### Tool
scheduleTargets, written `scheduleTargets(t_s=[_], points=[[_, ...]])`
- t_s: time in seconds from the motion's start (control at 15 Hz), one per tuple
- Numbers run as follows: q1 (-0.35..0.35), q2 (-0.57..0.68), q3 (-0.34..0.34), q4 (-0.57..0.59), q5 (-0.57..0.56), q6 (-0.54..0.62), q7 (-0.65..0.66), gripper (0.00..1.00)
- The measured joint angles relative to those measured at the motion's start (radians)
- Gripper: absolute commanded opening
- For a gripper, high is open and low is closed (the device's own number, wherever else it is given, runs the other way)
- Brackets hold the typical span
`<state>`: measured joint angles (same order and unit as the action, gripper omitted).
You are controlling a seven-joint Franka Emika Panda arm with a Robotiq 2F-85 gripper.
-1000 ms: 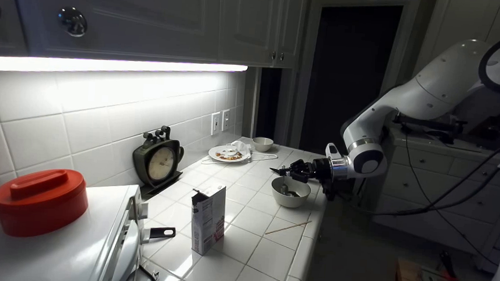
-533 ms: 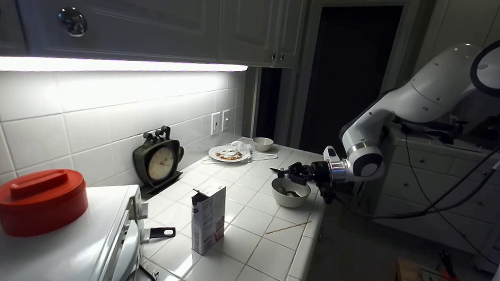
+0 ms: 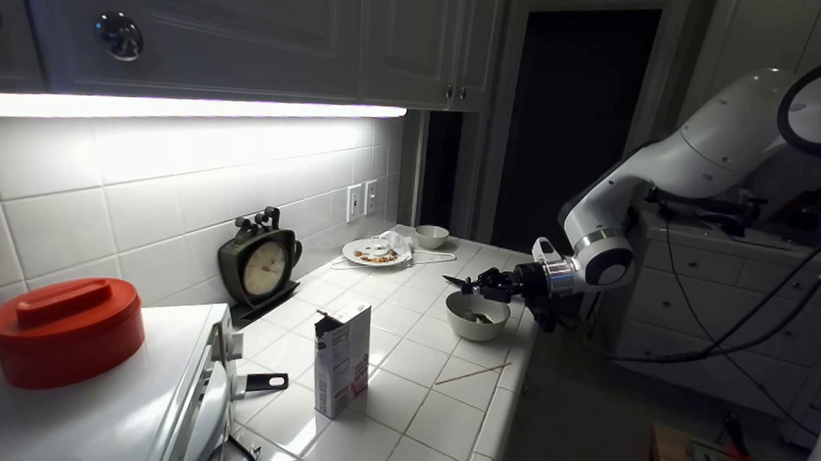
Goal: Use the spoon to stir up the contents in the bowl
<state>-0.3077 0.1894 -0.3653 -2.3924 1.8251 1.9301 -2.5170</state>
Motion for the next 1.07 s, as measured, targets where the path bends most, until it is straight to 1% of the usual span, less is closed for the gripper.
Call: scheduleTargets(t_s=[0.2,0.6,0.87,1.07], points=[[0.001,-0.011,-0.002,0.003,-0.007,0.04,0.034,0.01],[0.007,-0.031,0.001,0.017,0.016,0.153,0.022,0.01],[0.008,-0.023,0.007,0.018,0.08,0.159,-0.042,0.01],[0.008,-0.006,0.014,0.019,0.135,0.134,-0.081,0.01]])
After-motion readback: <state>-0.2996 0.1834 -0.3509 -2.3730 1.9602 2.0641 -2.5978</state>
